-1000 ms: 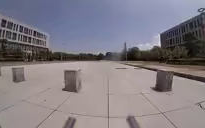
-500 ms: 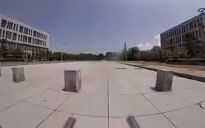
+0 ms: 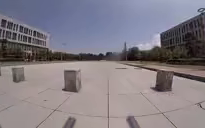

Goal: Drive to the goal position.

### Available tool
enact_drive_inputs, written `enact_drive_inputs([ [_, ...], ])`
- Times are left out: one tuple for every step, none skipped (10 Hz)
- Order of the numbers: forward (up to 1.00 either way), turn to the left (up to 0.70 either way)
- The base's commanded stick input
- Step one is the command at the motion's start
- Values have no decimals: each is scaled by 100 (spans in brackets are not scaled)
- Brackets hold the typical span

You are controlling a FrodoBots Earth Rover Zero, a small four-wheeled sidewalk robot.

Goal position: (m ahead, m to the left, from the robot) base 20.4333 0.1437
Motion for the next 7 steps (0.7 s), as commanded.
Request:
enact_drive_inputs([
  [0,0],
  [0,0],
  [100,0],
  [100,0],
  [100,0],
  [100,0],
  [100,0],
])
